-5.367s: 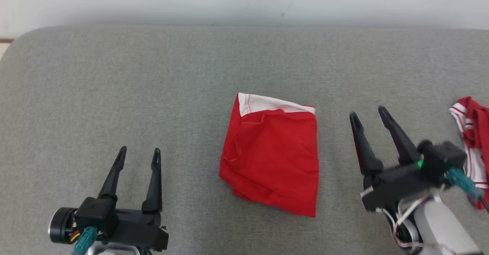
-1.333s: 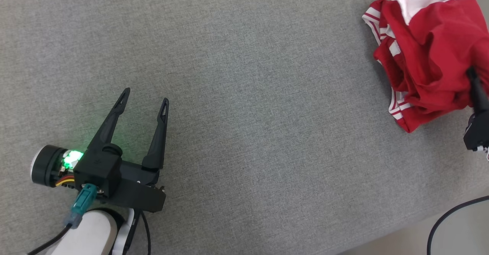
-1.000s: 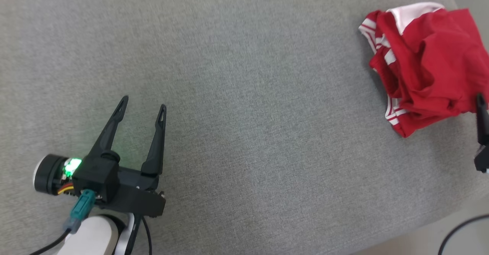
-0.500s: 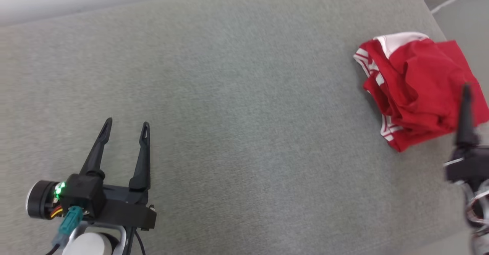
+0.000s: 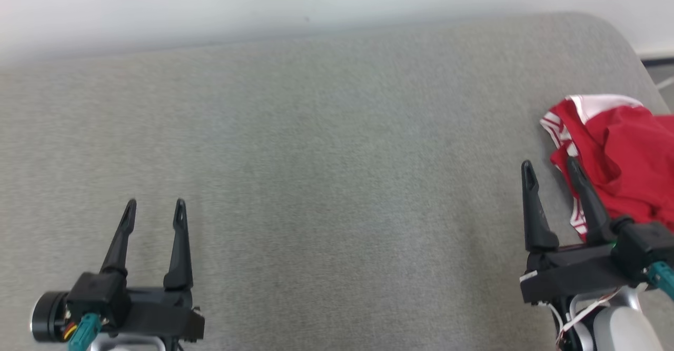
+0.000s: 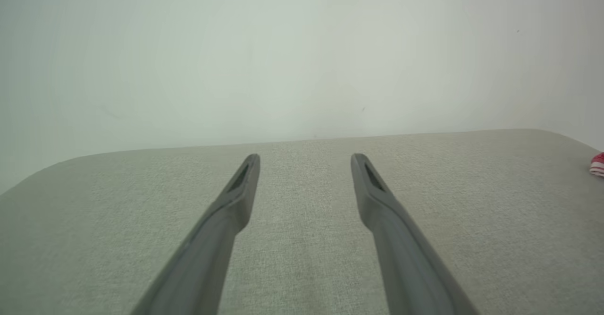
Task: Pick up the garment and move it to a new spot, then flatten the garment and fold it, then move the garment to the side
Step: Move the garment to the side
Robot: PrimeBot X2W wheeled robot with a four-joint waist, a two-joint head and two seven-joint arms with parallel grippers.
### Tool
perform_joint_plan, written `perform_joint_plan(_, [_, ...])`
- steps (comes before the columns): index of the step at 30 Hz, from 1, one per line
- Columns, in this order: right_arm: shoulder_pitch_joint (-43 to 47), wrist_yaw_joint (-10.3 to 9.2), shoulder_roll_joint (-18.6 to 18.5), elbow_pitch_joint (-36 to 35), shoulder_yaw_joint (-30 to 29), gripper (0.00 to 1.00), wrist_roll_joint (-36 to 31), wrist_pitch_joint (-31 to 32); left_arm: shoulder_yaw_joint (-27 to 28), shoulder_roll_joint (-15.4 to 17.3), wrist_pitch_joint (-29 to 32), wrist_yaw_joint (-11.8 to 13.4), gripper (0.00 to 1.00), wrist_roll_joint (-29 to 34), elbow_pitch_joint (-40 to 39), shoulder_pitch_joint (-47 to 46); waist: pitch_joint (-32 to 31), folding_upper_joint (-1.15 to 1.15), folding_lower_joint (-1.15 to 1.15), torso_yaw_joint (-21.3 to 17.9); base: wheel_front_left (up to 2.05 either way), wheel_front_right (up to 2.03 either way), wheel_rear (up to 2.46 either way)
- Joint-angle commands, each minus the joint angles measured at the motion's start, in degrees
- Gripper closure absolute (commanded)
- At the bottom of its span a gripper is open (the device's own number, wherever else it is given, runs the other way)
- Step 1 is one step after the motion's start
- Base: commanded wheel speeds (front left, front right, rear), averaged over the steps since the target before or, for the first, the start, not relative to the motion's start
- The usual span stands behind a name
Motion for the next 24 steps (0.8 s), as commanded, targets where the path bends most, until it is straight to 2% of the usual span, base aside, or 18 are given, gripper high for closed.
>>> perform_joint_plan(1, [1.45,-0.06,0.55,-0.43,0.14,0.00,-0.67,-0.11,0.37,0.19,-0.51,0.16,0.00,-0.21,0.44,1.55,-3.01,0.00,0.01,2.80,0.00,0.00,0.00])
perform_joint_plan(13, [8.03,-0.06,1.22,-2.27,-0.29,0.00,-2.90,2.96,-0.32,1.39,-0.90,-0.11,0.00,-0.08,-0.30,5.45,-7.01,0.00,0.01,4.92,0.00,0.00,0.00])
perform_joint_plan(24, [12.32,-0.06,1.72,-3.58,-0.63,0.00,-3.74,4.76,-1.28,2.16,-0.30,-0.11,0.00,-0.41,0.20,7.88,-9.38,0.00,0.01,4.96,0.00,0.00,0.00])
